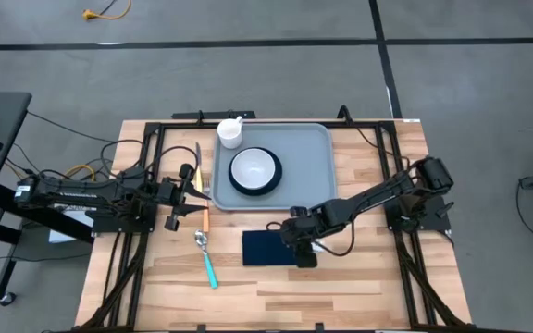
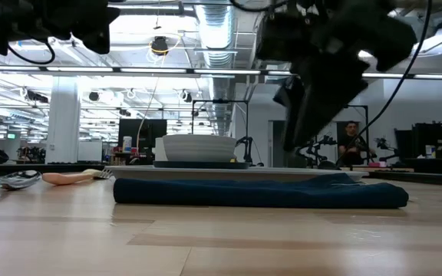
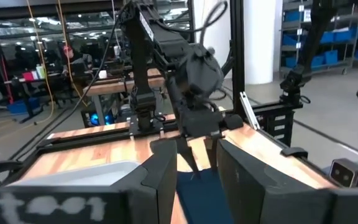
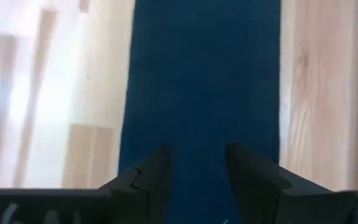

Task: Set up tray
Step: Put the blue napkin to the right of the black plate on the gray tray

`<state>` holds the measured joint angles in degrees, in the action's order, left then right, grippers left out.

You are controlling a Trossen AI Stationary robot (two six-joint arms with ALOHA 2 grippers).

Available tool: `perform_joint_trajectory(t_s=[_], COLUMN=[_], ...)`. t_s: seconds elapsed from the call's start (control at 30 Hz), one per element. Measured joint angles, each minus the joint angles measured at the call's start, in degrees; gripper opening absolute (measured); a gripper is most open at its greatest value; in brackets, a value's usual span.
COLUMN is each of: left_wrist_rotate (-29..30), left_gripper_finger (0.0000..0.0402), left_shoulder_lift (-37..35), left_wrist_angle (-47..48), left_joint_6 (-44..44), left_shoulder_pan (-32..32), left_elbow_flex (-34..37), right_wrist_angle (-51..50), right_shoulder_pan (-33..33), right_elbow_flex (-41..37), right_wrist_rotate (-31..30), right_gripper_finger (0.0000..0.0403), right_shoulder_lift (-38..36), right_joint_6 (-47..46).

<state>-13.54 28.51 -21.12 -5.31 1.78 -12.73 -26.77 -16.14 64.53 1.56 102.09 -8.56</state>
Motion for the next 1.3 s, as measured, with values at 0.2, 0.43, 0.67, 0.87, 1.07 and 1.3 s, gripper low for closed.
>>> perform_joint_trajectory(t_s=[0.2,0.43,0.67,0.87,1.07,1.3], left_wrist_rotate=[-0.19,-0.20,-0.22,-0.22,-0.22,-0.22], left_gripper_finger=[0.0105,0.0105,0.0105,0.0105,0.0105,0.0105], left_shoulder_lift=[0.00,0.00,-0.02,0.00,0.00,0.00], left_wrist_angle=[-0.55,0.69,1.17,1.22,1.26,1.26], left_joint_6=[2.16,4.43,5.53,5.71,6.65,6.93], left_shoulder_pan=[0.00,0.00,0.00,0.00,0.00,0.00], left_elbow_flex=[-0.01,0.00,0.00,0.00,0.00,0.00], right_wrist_angle=[-1.02,-2.01,-8.82,-10.40,-11.27,-10.95], right_shoulder_pan=[-0.38,-2.50,-3.41,-5.69,-7.52,-7.33], right_elbow_flex=[-0.02,0.00,2.60,3.13,3.13,3.13], right_wrist_rotate=[2.62,4.42,4.54,4.62,4.65,4.59], right_gripper_finger=[0.0139,0.0136,0.0132,0.0132,0.0134,0.0133], right_shoulder_lift=[2.90,4.19,3.62,3.71,3.73,4.49], right_joint_6=[-1.11,-3.68,-8.43,-10.01,-10.99,-11.00])
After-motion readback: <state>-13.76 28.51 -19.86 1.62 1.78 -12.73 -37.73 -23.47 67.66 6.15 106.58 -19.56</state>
